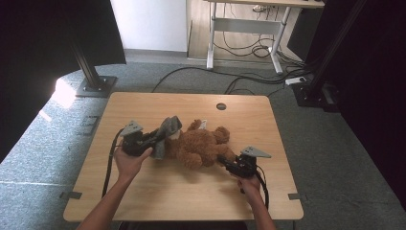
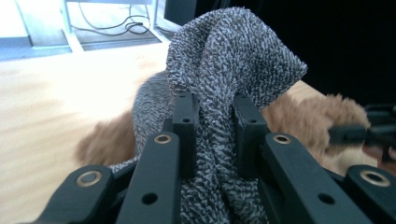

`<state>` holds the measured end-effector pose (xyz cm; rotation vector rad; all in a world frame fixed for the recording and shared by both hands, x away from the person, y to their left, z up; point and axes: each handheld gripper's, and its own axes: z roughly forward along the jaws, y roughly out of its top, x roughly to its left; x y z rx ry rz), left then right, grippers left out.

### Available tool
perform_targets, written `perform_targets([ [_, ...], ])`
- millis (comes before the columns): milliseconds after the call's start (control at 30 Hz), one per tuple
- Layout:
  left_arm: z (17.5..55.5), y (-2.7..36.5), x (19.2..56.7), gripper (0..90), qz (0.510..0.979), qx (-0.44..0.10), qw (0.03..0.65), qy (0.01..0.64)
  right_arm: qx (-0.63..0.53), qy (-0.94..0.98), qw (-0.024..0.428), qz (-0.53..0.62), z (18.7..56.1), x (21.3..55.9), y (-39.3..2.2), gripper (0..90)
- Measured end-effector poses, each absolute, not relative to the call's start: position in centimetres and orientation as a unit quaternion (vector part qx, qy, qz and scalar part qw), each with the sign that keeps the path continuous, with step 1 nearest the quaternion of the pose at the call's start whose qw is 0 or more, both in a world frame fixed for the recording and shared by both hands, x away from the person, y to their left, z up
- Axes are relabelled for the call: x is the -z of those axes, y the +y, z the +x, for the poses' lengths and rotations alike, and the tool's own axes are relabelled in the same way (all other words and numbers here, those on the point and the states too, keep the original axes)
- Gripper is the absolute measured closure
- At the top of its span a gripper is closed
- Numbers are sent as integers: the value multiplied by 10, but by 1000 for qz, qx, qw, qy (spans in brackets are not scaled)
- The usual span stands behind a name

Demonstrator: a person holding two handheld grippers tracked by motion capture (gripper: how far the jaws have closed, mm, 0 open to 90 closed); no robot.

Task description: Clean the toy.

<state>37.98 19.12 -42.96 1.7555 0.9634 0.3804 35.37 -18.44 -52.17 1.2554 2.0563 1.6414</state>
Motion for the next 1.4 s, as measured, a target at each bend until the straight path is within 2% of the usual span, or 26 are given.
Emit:
perform_targets([
  [167, 406, 167, 434, 740, 751, -161, 493, 409, -557, 705, 112, 423, 351, 524, -185, 599],
  [333, 414, 162, 451, 741, 763, -140, 479, 411, -552, 721, 111, 405, 349, 524, -186, 580],
  [467, 406, 161, 465, 745, 772, -134, 478, 398, -548, 725, 125, 398, 345, 519, -186, 472],
  [567, 402, 164, 471, 749, 768, -124, 486, 399, -569, 712, 110, 397, 343, 510, -195, 339],
  [733, 397, 163, 479, 751, 771, -113, 488, 394, -589, 690, 110, 406, 343, 492, -203, 281],
  [967, 395, 157, 483, 750, 772, -115, 484, 395, -553, 712, 110, 418, 368, 471, -178, 275],
  [1233, 398, 161, 481, 749, 766, -98, 486, 409, -463, 767, 80, 437, 405, 486, -129, 281],
  [1367, 396, 161, 481, 749, 768, -96, 485, 406, -479, 760, 63, 435, 401, 499, -130, 385],
  [1400, 396, 160, 481, 749, 769, -96, 484, 405, -481, 764, 66, 425, 397, 503, -131, 460],
])
